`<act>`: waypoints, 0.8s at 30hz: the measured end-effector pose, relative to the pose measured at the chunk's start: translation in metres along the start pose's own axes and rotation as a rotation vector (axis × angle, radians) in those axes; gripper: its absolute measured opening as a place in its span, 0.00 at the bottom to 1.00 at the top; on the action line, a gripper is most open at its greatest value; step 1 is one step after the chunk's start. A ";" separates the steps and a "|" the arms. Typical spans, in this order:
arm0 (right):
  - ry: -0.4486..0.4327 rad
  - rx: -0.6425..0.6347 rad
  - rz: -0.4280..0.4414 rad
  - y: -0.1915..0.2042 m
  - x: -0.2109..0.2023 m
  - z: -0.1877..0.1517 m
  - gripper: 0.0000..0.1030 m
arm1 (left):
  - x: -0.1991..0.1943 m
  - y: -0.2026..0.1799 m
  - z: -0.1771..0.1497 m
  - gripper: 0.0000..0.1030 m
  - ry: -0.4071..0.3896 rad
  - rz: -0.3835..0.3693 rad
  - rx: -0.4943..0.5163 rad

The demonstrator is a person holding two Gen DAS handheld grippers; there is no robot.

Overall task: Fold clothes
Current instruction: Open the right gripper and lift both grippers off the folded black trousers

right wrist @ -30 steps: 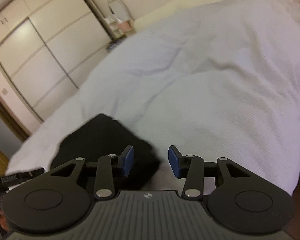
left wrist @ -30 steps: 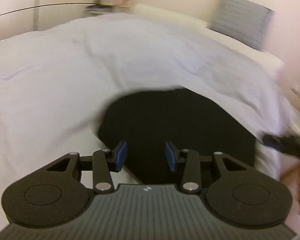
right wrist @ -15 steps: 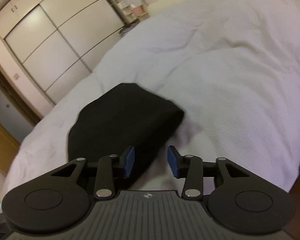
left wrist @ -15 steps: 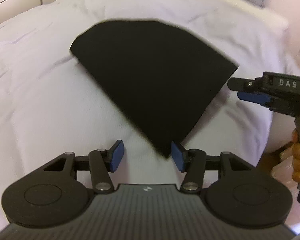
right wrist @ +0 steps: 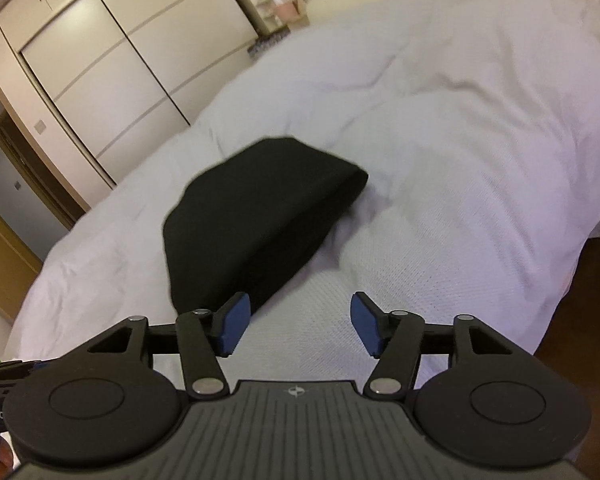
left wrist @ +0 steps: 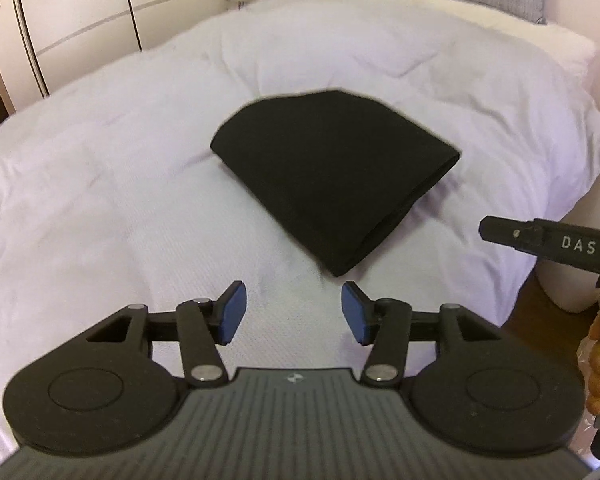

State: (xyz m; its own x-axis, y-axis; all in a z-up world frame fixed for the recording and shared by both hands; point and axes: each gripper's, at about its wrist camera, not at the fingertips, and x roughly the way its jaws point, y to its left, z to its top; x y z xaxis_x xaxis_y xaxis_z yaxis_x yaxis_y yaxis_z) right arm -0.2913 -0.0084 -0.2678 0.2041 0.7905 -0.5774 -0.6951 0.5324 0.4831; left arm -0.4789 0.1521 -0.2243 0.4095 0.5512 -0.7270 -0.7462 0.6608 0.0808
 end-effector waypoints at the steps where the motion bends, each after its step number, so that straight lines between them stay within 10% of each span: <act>1: -0.009 0.001 0.003 0.001 -0.005 0.001 0.59 | -0.006 -0.002 0.000 0.50 -0.008 0.001 0.002; 24: -0.065 -0.134 0.000 0.030 -0.057 -0.031 0.71 | -0.075 0.016 -0.054 0.55 -0.086 0.079 -0.089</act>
State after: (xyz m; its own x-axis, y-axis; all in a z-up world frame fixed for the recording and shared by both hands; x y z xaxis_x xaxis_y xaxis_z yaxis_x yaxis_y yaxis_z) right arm -0.3448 -0.0467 -0.2406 0.2455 0.8110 -0.5310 -0.7799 0.4906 0.3887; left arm -0.5502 0.0942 -0.2058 0.3880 0.6438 -0.6596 -0.8200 0.5678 0.0718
